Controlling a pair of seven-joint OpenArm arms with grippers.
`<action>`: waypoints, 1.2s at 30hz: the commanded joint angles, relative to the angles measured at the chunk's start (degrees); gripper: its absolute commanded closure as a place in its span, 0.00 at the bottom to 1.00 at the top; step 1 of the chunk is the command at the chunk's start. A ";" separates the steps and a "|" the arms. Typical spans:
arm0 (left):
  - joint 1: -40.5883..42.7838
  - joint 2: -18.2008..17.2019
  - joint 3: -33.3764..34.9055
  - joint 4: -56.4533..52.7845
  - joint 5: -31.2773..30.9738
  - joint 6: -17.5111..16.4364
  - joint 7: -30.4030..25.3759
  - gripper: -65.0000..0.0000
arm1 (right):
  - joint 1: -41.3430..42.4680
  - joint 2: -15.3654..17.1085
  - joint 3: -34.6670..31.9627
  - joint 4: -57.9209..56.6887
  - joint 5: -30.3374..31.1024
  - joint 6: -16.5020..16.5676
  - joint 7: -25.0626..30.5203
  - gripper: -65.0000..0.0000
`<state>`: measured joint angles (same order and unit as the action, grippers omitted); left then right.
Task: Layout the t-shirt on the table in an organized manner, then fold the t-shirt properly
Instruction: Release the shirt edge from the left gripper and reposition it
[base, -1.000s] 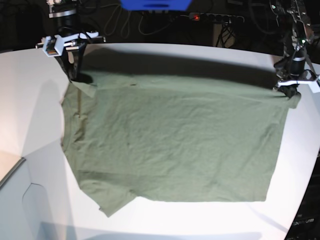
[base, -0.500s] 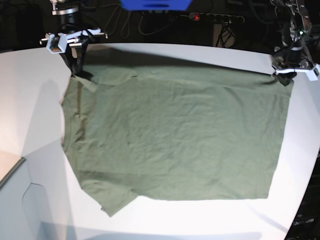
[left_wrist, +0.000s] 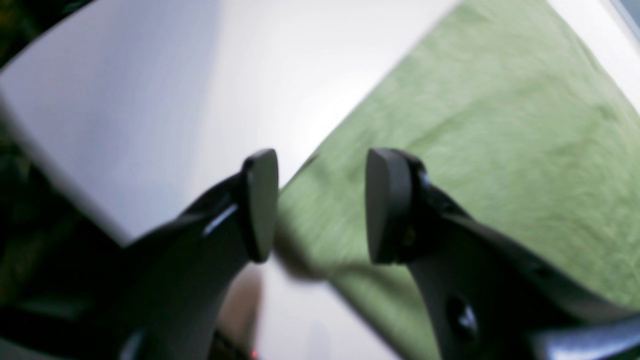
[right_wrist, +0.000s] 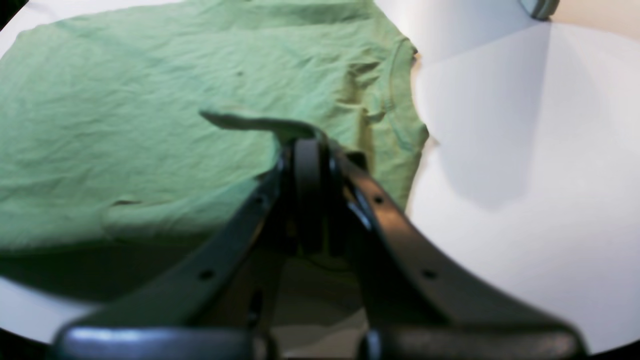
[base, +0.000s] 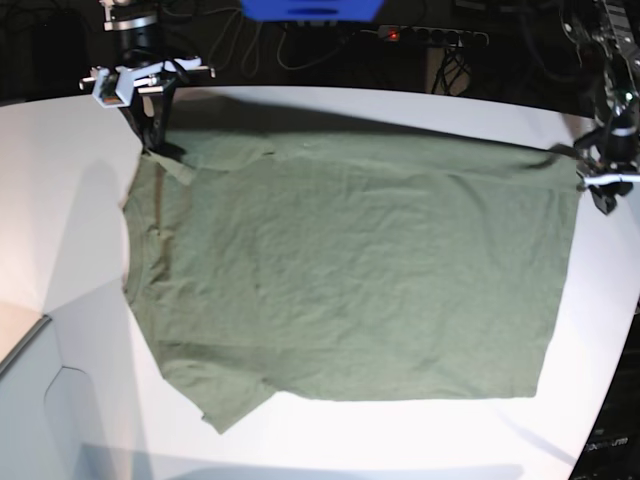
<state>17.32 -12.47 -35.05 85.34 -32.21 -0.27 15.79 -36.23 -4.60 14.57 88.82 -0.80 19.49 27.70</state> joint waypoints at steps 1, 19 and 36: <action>-1.19 -0.67 -0.25 -0.37 1.57 0.14 -0.80 0.60 | -0.30 0.07 0.07 0.90 0.75 -0.01 1.97 1.00; -11.21 -1.03 3.44 -14.18 13.96 -0.03 10.54 0.60 | 1.19 -0.10 0.07 0.90 0.75 -0.01 1.44 1.00; -11.30 -0.94 3.44 -14.35 13.96 -0.03 10.54 0.60 | 1.02 -0.10 0.07 0.90 0.75 -0.01 1.44 1.00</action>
<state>6.63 -12.43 -31.38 70.15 -18.22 -0.34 27.42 -34.72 -4.75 14.55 88.84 -0.62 19.51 27.27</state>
